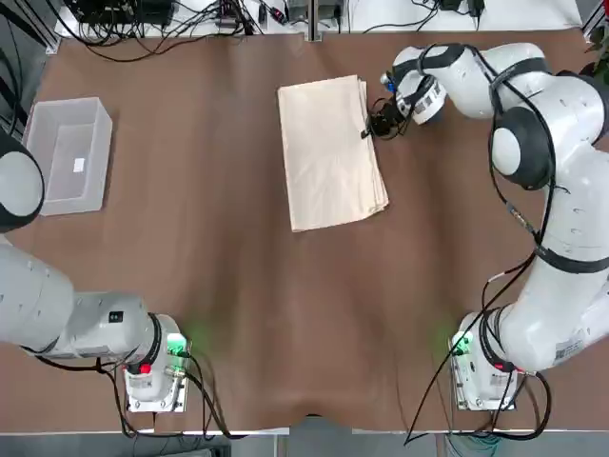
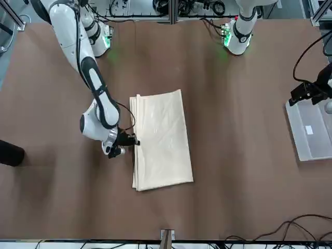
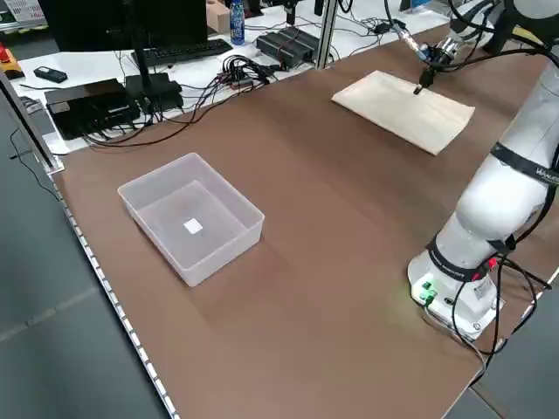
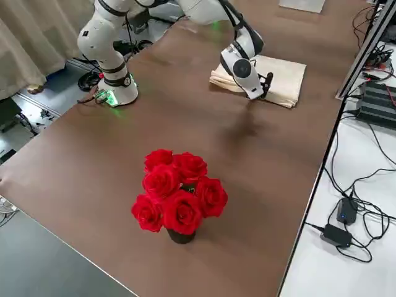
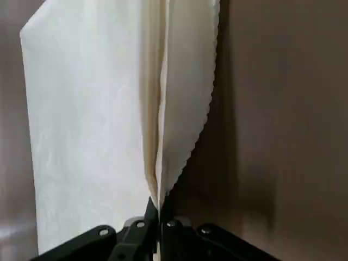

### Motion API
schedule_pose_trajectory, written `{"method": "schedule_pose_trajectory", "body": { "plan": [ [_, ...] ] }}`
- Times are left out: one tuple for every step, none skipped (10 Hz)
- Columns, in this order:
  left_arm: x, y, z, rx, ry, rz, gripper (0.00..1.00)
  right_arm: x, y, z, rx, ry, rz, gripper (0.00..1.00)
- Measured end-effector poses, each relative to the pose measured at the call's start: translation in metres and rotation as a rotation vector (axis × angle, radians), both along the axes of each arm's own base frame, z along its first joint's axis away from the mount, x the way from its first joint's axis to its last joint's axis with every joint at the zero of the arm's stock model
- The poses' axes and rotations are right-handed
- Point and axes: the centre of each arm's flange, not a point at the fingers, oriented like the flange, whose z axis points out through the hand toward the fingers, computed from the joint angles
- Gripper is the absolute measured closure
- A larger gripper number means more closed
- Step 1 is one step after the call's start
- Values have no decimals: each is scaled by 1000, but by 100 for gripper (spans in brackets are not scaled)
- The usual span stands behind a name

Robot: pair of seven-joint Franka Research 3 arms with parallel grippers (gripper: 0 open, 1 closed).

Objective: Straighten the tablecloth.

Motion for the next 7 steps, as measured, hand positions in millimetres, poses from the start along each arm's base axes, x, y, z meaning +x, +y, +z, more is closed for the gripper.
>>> {"method": "schedule_pose_trajectory", "body": {
  "plan": [
    [0, 1, 0, 0, 0, 1, 0, 3, -22, -2, 5, -23, 12, 96],
    [0, 1, 0, 0, 0, 2, 0, 5, -45, 0, 4, -47, 14, 96],
    [0, 1, 0, 0, 0, 2, 0, 5, -73, 6, -1, -83, 16, 96],
    [0, 1, 0, 0, -1, 2, 0, 2, -105, 13, -7, -127, 24, 96],
    [0, 1, 1, 0, -1, 3, 0, -3, -140, 17, -3, -162, 34, 96],
    [0, 2, 1, 0, -3, 4, 0, -7, -174, 19, 13, -183, 40, 96],
    [0, 3, 2, 0, -4, 6, 0, -9, -202, 20, 17, -200, 47, 96]
  ]
}}
